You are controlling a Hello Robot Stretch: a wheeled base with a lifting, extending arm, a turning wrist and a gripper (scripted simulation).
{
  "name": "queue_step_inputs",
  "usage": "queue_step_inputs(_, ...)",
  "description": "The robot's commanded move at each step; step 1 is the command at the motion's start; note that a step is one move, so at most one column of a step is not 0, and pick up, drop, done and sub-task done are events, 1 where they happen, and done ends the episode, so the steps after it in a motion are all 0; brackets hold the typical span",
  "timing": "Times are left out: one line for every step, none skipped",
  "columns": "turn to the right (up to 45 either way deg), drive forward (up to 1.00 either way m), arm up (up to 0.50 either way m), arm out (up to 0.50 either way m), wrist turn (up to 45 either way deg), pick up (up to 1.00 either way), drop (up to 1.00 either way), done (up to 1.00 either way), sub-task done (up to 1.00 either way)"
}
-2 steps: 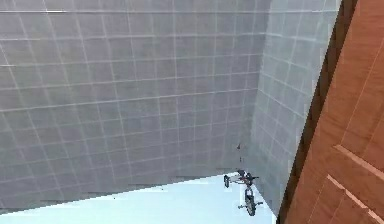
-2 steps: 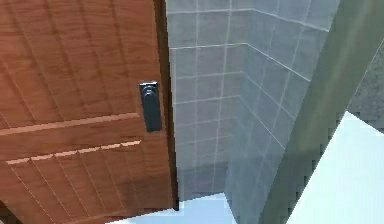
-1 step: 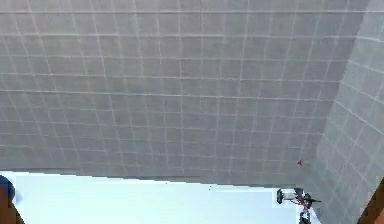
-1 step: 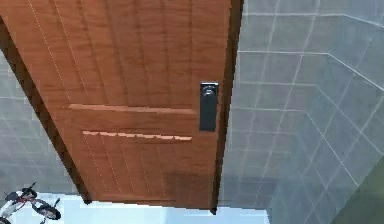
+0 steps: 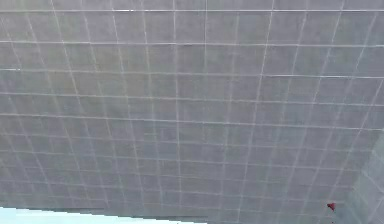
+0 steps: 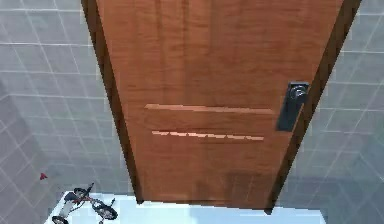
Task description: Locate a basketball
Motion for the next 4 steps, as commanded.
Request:
queue_step_inputs(-21.0, 0.00, 0.00, 0.00, 0.0, 0.00, 0.00, 0.00, 0.00)
queue_step_inputs(0.0, 0.55, 0.00, 0.00, 0.0, 0.00, 0.00, 0.00, 0.00)
queue_step_inputs(-45.0, 0.00, 0.00, 0.00, 0.0, 0.00, 0.00, 0.00, 0.00)
queue_step_inputs(-36.0, 0.00, 0.00, 0.00, 0.0, 0.00, 0.00, 0.00, 0.00)
